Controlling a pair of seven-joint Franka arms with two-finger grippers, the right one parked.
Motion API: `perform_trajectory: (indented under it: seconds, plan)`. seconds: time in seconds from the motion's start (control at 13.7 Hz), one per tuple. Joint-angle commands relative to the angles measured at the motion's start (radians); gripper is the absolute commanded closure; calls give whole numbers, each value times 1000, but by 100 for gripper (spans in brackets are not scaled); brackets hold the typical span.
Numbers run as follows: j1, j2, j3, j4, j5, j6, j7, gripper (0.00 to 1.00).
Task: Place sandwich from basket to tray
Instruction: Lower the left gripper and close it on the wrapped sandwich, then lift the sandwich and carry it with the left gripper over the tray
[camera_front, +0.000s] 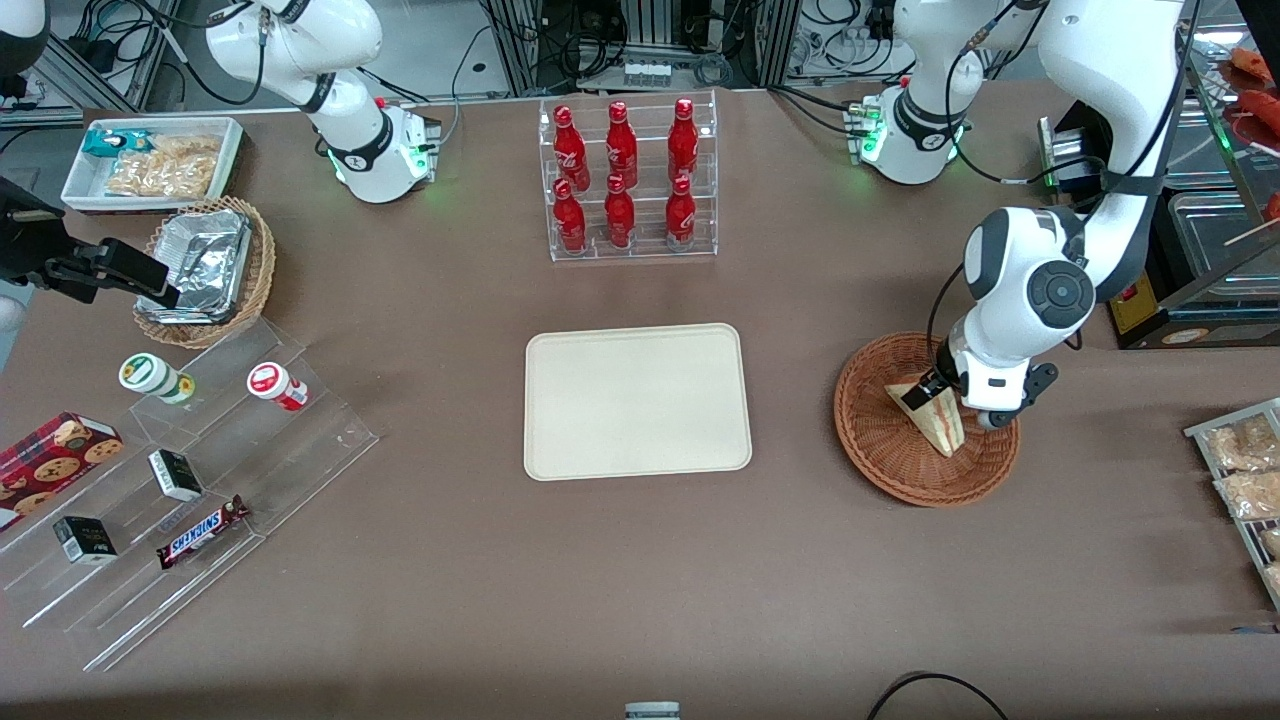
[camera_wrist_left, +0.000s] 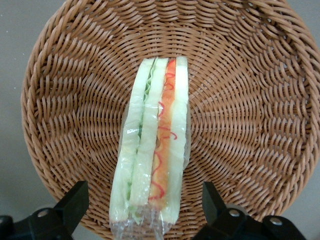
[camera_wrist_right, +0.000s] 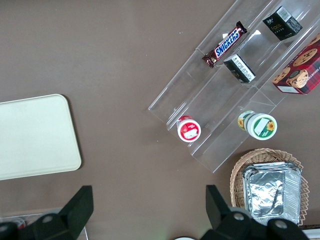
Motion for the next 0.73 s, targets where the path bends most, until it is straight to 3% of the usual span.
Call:
perform_trajectory:
  seconds: [0.0,0.07,0.37,0.66]
  plan:
    - [-3,26,3,3,-2,25,-19,3]
    - [-3,32,3,4,-3,32,-21,15]
    - [-1,29,5,6,-3,31,-19,83]
    - [-3,-18,3,65,1,-65,-1,89]
